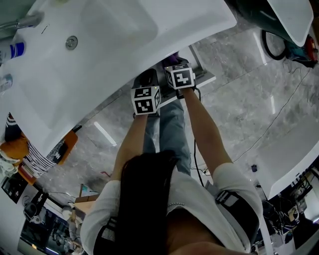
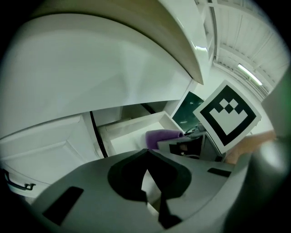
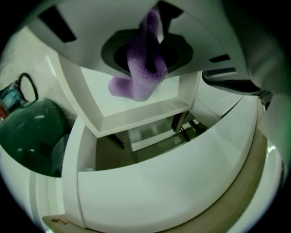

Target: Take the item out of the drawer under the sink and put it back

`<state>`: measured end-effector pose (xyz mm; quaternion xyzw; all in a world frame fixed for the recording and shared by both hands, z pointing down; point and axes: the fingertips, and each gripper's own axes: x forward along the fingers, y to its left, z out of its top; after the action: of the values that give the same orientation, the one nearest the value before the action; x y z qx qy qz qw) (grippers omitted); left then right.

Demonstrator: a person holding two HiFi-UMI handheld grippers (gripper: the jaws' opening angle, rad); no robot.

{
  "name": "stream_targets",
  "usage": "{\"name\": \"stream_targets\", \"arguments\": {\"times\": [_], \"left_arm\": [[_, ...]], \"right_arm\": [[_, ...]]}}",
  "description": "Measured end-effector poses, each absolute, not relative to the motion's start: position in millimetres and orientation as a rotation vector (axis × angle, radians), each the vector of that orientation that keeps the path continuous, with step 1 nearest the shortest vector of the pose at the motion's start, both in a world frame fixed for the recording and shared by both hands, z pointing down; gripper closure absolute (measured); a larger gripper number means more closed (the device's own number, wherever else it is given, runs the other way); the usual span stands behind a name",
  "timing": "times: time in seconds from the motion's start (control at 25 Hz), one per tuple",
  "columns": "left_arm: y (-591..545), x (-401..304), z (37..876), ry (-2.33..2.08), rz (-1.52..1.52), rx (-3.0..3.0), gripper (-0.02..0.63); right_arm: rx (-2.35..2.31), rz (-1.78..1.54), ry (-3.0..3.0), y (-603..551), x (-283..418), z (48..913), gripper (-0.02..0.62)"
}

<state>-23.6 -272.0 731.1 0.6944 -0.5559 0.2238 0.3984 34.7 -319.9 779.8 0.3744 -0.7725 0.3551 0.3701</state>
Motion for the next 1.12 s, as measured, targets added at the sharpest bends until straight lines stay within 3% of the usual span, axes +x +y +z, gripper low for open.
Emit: {"name": "stream_targets", "arguments": {"times": [0.08, 0.24, 0.48, 1.12], "left_arm": [[-271, -23, 733, -1.404, 0.557, 1.746, 0.604], [-272, -21, 732, -1.401, 0.553, 1.746, 0.604], [-267, -28, 728, -1.398, 0.542, 1.728, 0.604], [-259, -18, 640, -1.38, 0.429, 1.886, 0.604]], "right_arm": [[0.958, 0.925, -1.99, -320, 34, 780, 0.516], [0.878, 1.021, -2.018, -315, 28, 775, 0.362], [0.869, 1.016, -2.037, -311, 30, 764, 0.297], [1.09, 0.939, -2.167, -304, 52, 648, 0.284]]}}
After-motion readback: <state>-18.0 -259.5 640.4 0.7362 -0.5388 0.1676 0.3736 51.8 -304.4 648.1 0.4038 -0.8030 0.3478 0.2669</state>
